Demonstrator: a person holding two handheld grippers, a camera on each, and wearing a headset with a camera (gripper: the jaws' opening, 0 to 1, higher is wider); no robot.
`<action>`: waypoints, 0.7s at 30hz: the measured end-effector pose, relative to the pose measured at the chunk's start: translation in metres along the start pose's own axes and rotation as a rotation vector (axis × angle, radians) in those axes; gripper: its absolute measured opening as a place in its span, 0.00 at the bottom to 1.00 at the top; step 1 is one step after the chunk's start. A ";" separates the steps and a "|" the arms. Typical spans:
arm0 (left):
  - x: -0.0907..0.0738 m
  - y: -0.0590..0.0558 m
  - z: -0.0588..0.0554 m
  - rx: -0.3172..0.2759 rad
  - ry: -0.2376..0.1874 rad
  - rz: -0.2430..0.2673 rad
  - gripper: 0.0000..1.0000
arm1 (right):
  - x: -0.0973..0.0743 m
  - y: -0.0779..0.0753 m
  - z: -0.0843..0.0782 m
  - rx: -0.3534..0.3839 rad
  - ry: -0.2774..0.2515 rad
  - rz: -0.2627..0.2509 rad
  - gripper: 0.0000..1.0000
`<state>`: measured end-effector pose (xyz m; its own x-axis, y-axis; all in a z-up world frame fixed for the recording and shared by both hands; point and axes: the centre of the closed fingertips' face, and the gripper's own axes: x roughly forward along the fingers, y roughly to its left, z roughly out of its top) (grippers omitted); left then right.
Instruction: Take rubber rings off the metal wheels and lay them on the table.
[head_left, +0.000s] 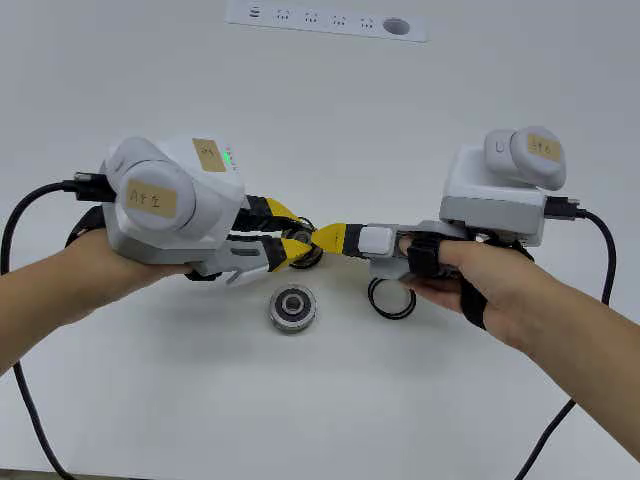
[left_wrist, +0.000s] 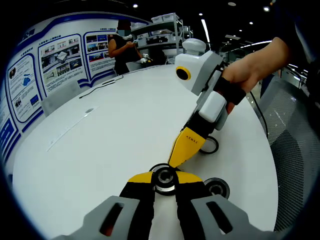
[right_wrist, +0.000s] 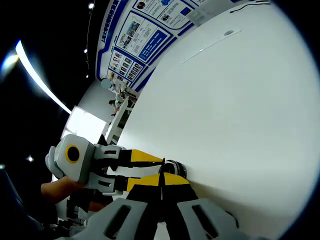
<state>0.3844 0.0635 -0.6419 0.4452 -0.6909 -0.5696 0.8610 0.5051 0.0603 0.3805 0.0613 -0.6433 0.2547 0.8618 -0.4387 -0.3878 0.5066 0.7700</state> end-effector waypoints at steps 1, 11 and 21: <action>-0.002 0.000 0.000 -0.004 -0.003 -0.001 0.17 | 0.000 0.001 0.000 0.002 -0.001 0.001 0.01; -0.034 0.013 0.002 -0.056 -0.047 0.069 0.27 | 0.002 0.018 0.006 0.032 -0.019 0.047 0.01; -0.051 0.021 0.010 -0.071 -0.093 0.125 0.38 | -0.024 0.019 0.019 0.076 -0.091 0.042 0.01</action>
<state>0.3820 0.1043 -0.6033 0.5718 -0.6635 -0.4826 0.7791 0.6234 0.0661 0.3842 0.0503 -0.6091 0.3199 0.8747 -0.3641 -0.3326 0.4636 0.8213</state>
